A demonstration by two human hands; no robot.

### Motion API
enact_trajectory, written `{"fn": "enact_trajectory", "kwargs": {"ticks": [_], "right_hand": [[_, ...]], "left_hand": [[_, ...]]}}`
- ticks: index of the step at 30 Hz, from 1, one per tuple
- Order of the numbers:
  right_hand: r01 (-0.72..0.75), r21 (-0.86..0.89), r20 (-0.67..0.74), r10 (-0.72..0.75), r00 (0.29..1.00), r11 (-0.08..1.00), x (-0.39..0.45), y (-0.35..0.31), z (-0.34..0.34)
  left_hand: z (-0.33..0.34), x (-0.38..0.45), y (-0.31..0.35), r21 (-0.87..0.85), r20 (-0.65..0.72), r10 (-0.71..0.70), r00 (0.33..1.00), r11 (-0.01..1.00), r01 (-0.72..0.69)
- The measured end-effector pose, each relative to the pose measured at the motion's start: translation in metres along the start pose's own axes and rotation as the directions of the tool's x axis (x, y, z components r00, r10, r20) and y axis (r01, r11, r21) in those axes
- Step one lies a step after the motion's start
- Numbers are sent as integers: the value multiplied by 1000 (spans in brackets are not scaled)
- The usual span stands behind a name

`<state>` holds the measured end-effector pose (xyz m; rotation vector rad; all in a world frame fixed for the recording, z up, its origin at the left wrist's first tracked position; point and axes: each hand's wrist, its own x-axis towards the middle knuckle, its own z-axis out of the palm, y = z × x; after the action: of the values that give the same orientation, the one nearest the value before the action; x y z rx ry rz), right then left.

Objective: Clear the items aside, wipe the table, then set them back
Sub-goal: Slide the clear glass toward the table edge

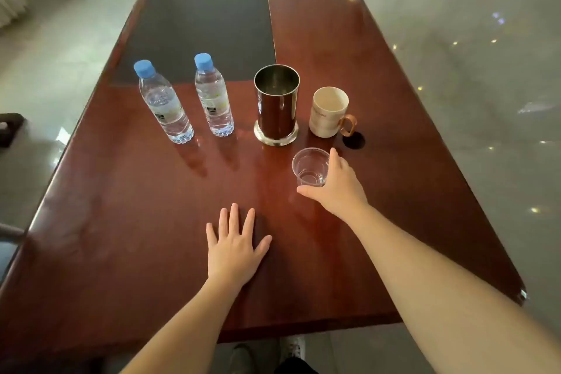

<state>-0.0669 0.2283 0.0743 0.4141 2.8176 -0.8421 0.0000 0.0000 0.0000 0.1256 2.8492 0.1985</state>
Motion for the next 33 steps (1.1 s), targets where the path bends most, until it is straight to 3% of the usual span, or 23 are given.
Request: {"fn": "enact_trajectory", "kwargs": {"ticks": [9,14,21,33], "right_hand": [[4,10,-59,-3,998,1000,8,-1,6],[103,51,-158,-94,983,993,11,-6,10],[125,-12,17,-125,992,992,11,-10,14],[200,-12,-78,-200,977,980,18,-35,25]], "left_hand": [[18,-1,-4,32,-144,11,989,999,-7],[17,-3,-4,11,-156,5,988,1000,-3],[17,-4,-5,-25,-159,5,987,1000,-9],[18,-3,-5,-88,-125,6,992,996,-17]]}}
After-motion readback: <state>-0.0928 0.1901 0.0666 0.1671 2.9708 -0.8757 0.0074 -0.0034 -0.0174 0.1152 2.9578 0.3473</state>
